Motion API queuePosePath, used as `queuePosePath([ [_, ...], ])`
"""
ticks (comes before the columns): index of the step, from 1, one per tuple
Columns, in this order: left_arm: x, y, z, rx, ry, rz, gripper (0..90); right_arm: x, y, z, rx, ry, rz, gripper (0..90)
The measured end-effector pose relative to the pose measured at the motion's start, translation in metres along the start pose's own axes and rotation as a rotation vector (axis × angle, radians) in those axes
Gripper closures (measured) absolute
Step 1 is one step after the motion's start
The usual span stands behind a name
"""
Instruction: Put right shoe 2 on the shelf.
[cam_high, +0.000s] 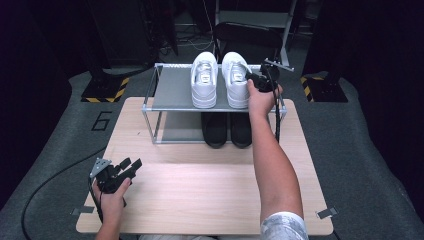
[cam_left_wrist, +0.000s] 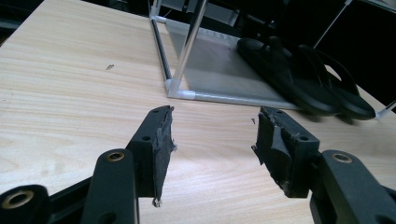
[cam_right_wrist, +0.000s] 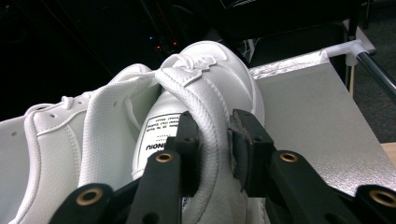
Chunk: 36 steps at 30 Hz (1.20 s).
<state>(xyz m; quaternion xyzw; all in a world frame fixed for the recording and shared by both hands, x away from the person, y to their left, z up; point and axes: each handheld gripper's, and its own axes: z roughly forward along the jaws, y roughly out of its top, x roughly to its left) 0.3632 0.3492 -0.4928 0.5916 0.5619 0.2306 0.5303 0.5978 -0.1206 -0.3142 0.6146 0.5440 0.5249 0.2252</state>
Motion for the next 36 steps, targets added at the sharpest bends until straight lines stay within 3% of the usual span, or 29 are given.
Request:
queuePosePath([
  [3, 0.000, 0.000, 0.000, 0.004, 0.003, -0.011, 45.4, 0.000, 0.000, -0.001, 0.002, 0.003, -0.011, 70.2],
  [11, 0.000, 0.000, -0.001, 0.005, 0.002, -0.009, 45.1, 0.002, 0.002, -0.011, -0.053, 0.018, -0.034, 65.8],
  [12, 0.000, -0.001, 0.000, 0.004, 0.004, -0.008, 45.0, 0.003, 0.006, -0.017, -0.071, 0.043, -0.036, 65.3],
  [22, -0.004, -0.003, 0.004, 0.028, 0.011, 0.021, 44.8, 0.015, 0.003, -0.050, -0.119, 0.085, -0.118, 61.1],
  [29, -0.002, -0.005, 0.002, 0.033, 0.022, 0.015, 44.7, 0.017, -0.004, -0.076, -0.115, 0.136, -0.167, 53.7],
  [36, -0.003, -0.008, 0.003, 0.048, 0.027, 0.035, 44.5, 0.008, -0.024, -0.099, -0.089, 0.182, -0.197, 47.9],
])
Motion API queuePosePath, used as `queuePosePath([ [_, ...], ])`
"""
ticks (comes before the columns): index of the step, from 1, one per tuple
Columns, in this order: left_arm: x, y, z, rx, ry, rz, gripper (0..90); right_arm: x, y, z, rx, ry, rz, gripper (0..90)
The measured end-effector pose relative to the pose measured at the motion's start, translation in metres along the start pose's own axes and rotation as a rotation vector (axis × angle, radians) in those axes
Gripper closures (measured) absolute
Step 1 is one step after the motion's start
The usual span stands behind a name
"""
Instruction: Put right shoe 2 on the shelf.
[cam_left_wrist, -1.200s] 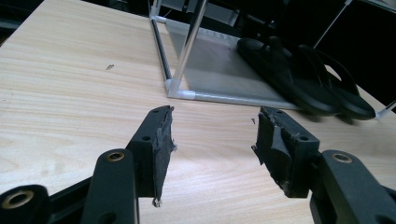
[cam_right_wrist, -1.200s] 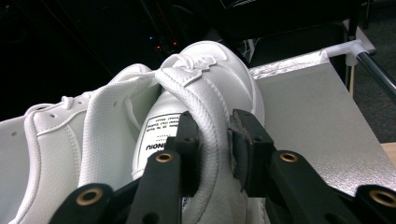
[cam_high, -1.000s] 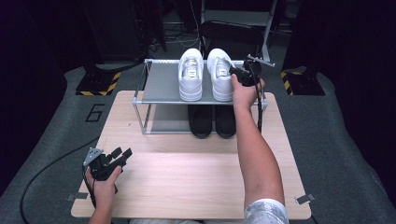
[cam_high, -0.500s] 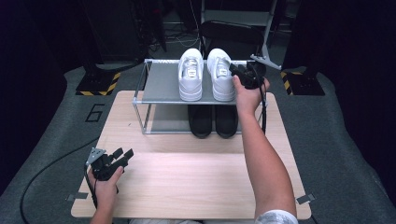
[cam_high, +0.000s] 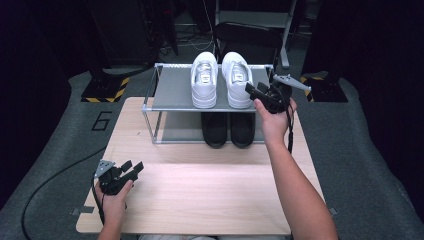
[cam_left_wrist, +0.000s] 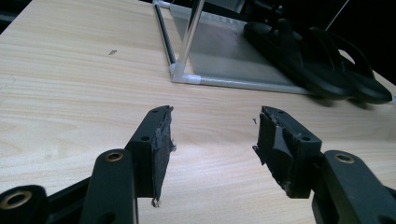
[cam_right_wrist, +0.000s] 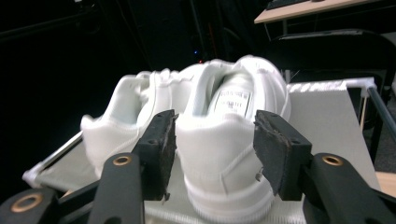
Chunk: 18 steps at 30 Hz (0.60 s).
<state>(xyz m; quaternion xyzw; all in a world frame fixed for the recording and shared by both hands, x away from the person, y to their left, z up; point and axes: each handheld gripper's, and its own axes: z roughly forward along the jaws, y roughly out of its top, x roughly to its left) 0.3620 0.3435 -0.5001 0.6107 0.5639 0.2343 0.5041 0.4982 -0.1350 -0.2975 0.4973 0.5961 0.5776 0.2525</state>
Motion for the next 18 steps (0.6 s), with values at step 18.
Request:
queuePosePath([
  [18, -0.002, -0.001, 0.001, 0.018, -0.004, 0.022, 44.2, 0.000, -0.097, -0.058, 0.057, 0.034, -0.048, 46.4],
])
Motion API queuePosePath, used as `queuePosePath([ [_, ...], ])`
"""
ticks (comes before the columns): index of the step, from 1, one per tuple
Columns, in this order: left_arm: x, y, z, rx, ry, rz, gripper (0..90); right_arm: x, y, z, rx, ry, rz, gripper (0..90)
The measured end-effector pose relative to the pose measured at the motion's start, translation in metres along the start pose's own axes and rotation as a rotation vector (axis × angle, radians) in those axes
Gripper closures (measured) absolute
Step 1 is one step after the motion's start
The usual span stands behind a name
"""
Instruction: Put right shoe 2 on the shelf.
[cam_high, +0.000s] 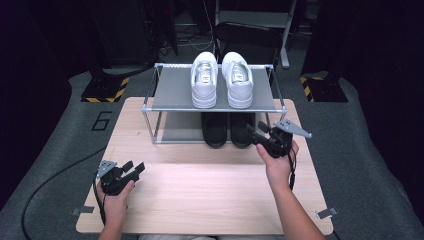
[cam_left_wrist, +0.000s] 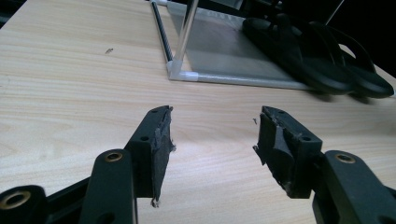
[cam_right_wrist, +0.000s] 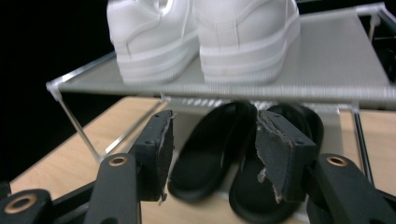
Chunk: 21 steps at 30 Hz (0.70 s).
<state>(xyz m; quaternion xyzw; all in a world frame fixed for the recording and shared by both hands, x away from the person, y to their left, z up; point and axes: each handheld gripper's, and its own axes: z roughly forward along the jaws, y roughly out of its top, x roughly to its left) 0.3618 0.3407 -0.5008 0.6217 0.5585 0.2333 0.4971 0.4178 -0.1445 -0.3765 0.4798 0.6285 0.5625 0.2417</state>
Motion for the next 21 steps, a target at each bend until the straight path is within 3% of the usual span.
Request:
queuePosePath([
  [2, -0.002, 0.000, 0.001, -0.019, 0.002, -0.024, 44.1, 0.002, -0.014, -0.005, 0.017, -0.006, -0.001, 46.3],
  [10, -0.005, 0.000, 0.000, -0.021, -0.002, -0.013, 43.6, 0.010, -0.052, -0.026, 0.036, -0.042, -0.050, 45.9],
  [14, -0.006, 0.000, 0.000, -0.010, -0.006, -0.003, 43.6, 0.008, -0.065, -0.031, 0.040, -0.038, -0.038, 45.9],
  [21, -0.006, -0.002, 0.002, -0.008, -0.004, -0.005, 43.5, -0.004, -0.106, -0.039, 0.077, -0.093, -0.032, 46.0],
])
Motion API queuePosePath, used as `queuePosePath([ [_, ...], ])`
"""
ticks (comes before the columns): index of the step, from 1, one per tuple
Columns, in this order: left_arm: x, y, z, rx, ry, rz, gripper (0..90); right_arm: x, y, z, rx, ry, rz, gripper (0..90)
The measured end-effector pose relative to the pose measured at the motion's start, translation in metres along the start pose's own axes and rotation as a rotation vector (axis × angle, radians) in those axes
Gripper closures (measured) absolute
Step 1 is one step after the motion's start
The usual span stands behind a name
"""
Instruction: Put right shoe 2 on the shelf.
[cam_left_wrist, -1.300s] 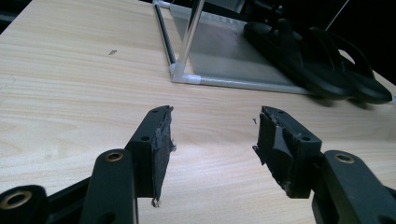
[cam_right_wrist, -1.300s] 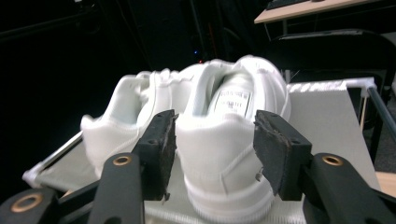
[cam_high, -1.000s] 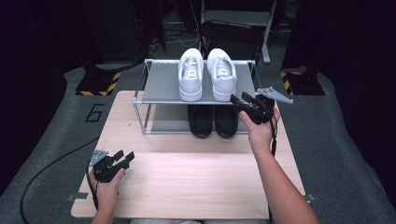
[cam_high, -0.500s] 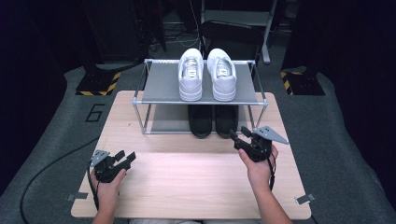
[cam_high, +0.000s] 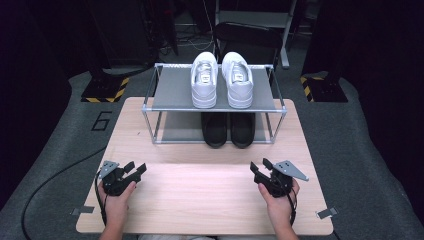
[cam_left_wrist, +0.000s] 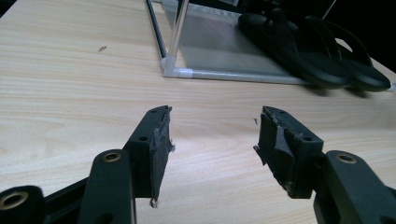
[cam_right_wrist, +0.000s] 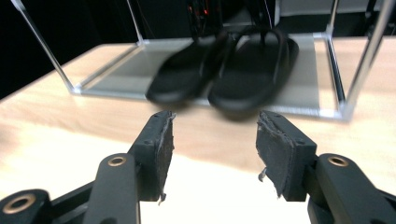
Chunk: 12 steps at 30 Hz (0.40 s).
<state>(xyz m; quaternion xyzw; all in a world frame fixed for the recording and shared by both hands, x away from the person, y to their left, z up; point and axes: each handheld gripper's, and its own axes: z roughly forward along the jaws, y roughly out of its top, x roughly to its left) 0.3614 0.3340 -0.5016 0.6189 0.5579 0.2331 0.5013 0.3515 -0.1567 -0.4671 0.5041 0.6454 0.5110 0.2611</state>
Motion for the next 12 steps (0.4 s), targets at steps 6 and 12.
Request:
queuePosePath([
  [6, -0.001, -0.001, 0.001, 0.007, -0.003, 0.006, 43.4, -0.010, -0.023, -0.001, 0.033, -0.035, -0.010, 45.4],
  [12, -0.002, -0.002, 0.005, 0.016, -0.003, 0.012, 43.0, -0.013, -0.038, -0.002, 0.057, -0.040, -0.031, 43.8],
])
